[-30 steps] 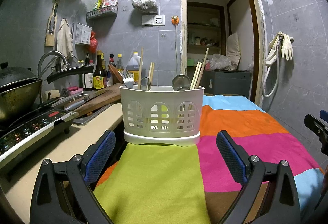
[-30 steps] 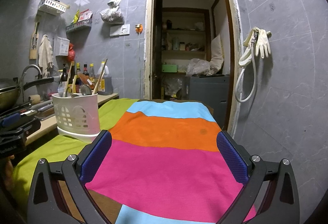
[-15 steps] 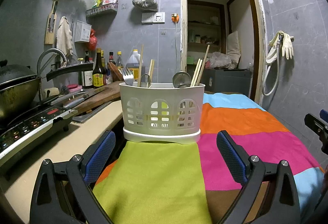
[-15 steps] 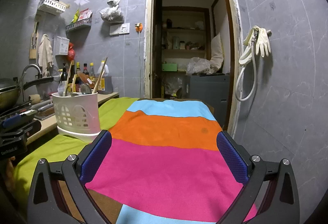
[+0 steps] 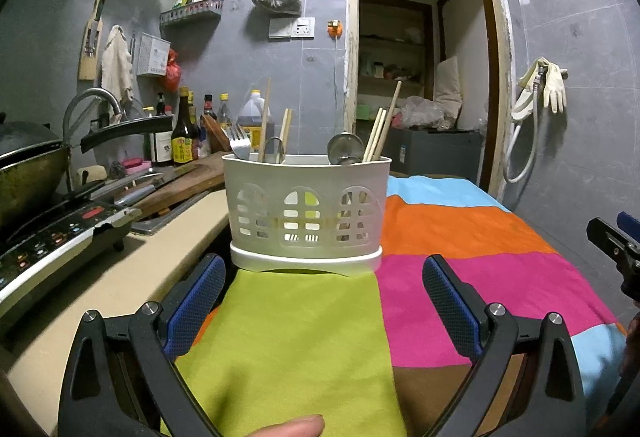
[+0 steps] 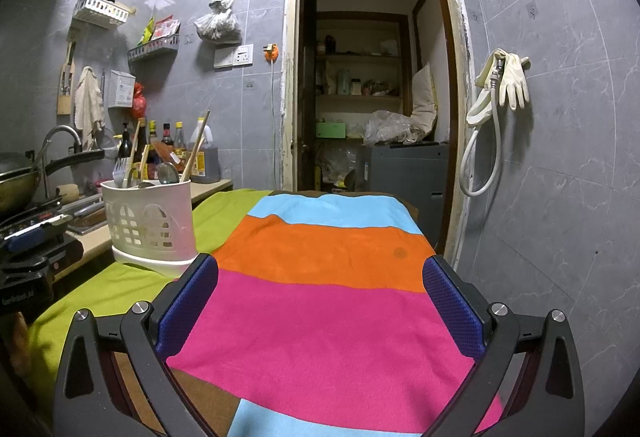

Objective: Organize utensils

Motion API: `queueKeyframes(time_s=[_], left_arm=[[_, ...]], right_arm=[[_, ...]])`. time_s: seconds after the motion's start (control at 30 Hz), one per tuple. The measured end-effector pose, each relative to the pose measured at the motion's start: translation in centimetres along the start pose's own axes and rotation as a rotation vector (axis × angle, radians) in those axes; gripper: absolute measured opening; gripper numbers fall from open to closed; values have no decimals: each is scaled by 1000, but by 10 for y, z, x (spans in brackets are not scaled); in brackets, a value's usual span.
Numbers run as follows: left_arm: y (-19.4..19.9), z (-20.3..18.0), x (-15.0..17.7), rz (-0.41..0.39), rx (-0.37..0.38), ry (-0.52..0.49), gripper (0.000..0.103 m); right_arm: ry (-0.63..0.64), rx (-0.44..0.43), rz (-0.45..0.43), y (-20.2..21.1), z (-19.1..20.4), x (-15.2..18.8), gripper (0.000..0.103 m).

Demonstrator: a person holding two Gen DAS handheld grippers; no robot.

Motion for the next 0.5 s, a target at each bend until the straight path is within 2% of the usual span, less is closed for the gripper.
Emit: queueKeyframes(time_s=[0.5], left_arm=[[-1,0,0,6,-2,-7,97]], right_arm=[[0,-1,5,-1,1,1,103]])
Point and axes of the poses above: each gripper's, at about its wrist camera, not at the fingertips, and y roughly against the way its jaws point, z to its left, x to its underside, the point moved 10 cm from there along -y, roughly the way its jaws point, and after that the axes turned 7 degrees about z, right-handed, at the moved point
